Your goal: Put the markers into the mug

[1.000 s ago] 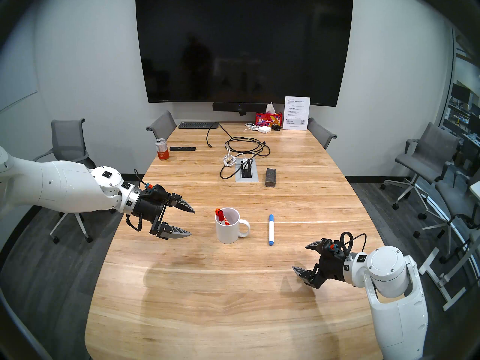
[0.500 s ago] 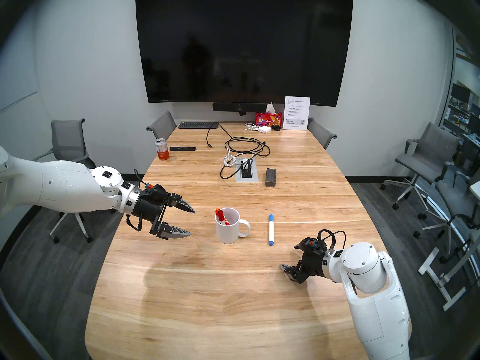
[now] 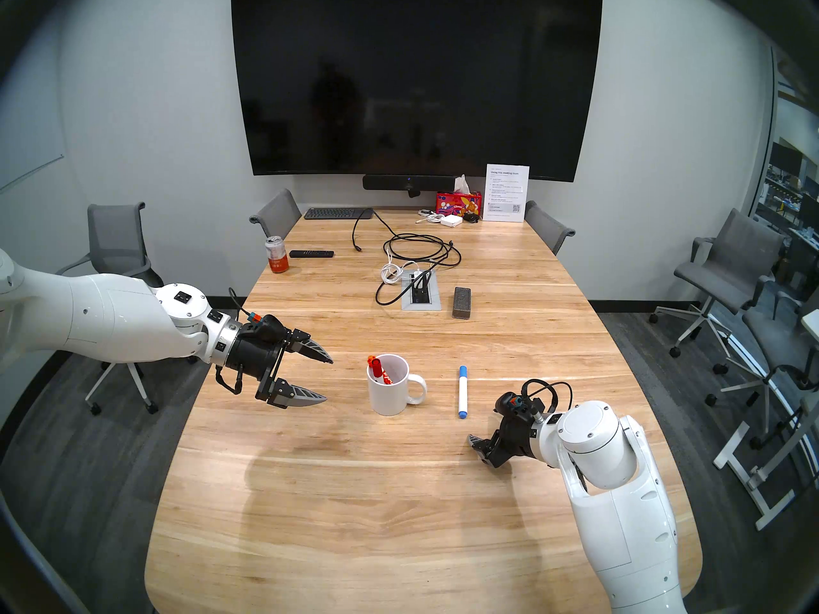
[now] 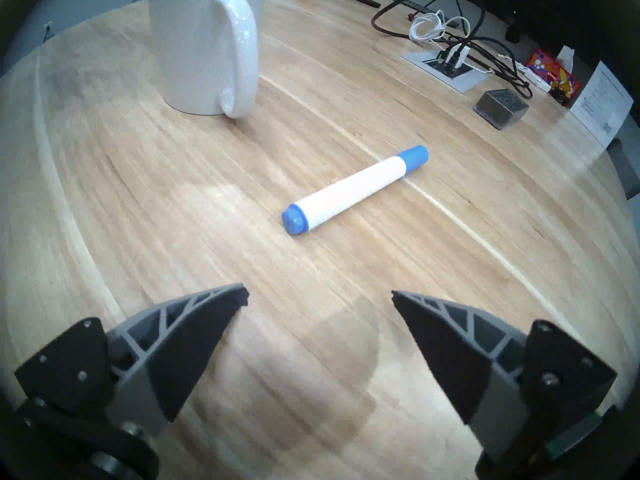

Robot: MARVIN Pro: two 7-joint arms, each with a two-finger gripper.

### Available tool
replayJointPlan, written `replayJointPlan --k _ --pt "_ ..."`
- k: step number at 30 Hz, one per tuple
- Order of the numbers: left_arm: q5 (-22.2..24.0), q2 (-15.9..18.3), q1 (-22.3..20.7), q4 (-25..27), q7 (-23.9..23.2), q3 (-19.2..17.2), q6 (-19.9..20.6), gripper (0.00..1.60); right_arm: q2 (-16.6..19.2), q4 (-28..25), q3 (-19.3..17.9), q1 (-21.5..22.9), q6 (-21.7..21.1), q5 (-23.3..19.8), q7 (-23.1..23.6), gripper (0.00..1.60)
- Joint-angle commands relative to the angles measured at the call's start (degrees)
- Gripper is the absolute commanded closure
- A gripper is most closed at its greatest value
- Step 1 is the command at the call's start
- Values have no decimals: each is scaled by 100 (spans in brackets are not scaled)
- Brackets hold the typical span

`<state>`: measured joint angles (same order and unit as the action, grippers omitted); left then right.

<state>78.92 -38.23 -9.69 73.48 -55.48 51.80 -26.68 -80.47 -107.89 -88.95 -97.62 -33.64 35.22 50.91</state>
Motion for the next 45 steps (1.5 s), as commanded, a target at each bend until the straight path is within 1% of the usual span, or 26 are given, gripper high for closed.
replayJointPlan --k 1,12,22,30,33,39,45 --pt "0 -14 -105 -10 9 -67 -14 0 -57 130 71 129 -80 142 -161 0" --pt "1 -14 -104 -11 8 -67 -14 0 -166 83 357 31 -305 379 -292 0" --pt "2 -15 -102 -12 7 -67 -15 0 -277 -242 733 -95 -616 597 -301 0" --pt "1 -14 -104 -11 8 -67 -14 0 -299 -384 833 -138 -828 718 -262 0" --pt "0 -14 -104 -10 9 -67 -14 0 -348 -312 830 -86 -862 747 -300 0" --pt "0 -14 -104 -11 8 -67 -14 0 -519 -110 775 159 -1154 795 -277 0" --pt "1 -14 -103 -11 8 -67 -14 0 -686 146 829 417 -1301 855 -323 0"
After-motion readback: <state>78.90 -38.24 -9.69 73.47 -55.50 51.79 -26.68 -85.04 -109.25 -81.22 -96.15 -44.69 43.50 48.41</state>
